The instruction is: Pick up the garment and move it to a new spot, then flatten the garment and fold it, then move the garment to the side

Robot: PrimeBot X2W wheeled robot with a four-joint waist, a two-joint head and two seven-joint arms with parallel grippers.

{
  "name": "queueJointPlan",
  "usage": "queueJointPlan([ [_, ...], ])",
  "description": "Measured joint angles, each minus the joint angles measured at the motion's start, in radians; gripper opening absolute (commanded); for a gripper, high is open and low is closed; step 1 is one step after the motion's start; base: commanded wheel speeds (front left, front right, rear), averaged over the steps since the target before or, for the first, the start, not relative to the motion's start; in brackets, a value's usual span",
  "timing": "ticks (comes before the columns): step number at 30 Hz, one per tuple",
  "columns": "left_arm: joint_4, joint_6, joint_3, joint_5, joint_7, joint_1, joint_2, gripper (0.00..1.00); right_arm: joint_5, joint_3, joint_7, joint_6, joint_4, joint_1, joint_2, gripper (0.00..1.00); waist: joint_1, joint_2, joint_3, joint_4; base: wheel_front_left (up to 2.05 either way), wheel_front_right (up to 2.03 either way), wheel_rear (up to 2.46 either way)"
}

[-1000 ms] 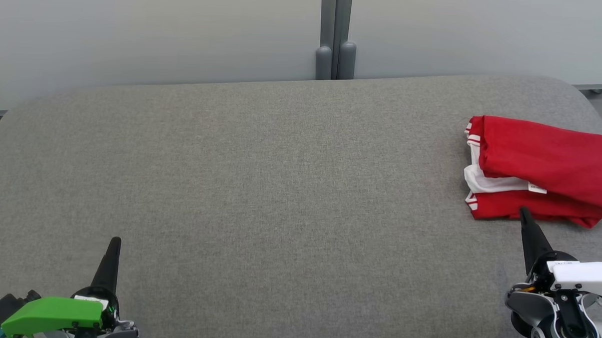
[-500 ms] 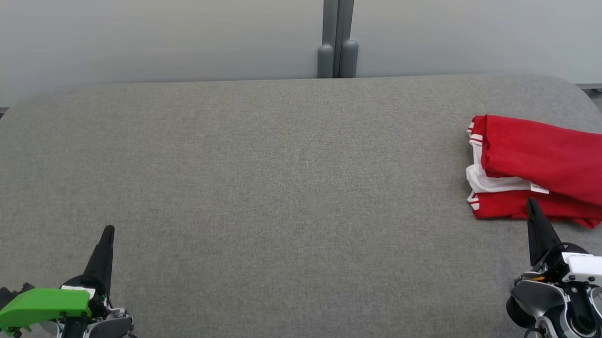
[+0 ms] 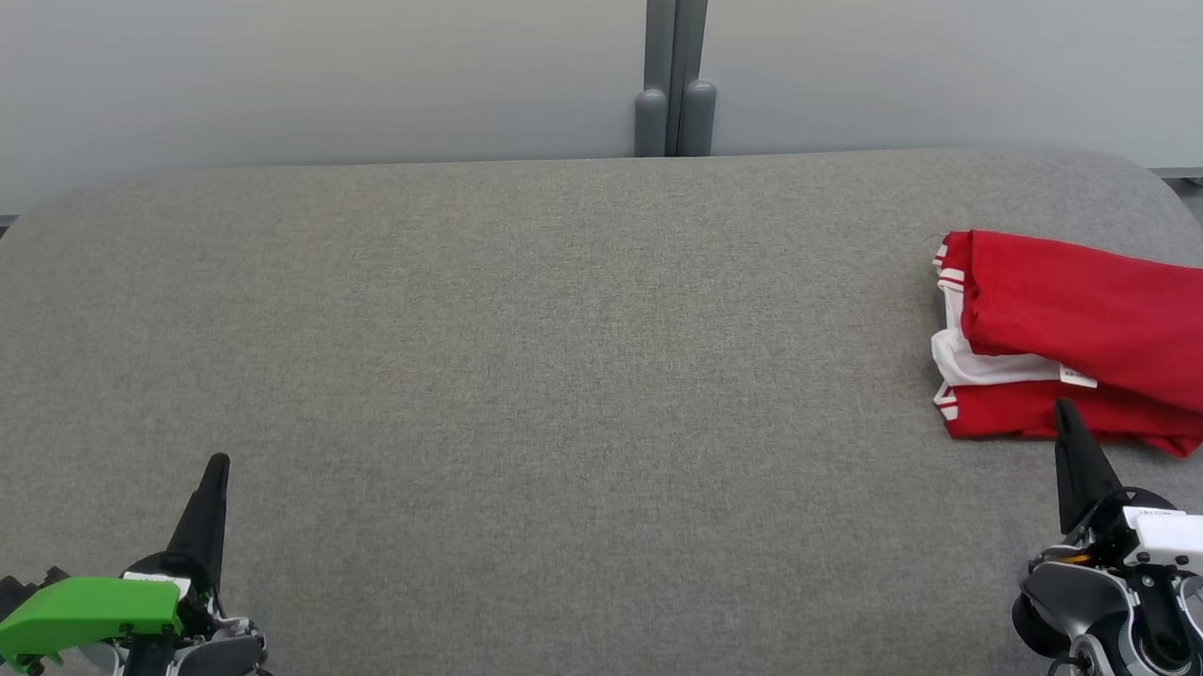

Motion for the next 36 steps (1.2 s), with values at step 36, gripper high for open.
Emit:
queueJointPlan([
  [36,0.016,-0.009,0.003,0.0,0.001,-0.015,0.0,0.0,0.0,-0.004,0.007,0.001,0.016,-0.015,0.0,0.0,0.0,0.0,-0.001,0.0,0.0,0.0,0.0],
])
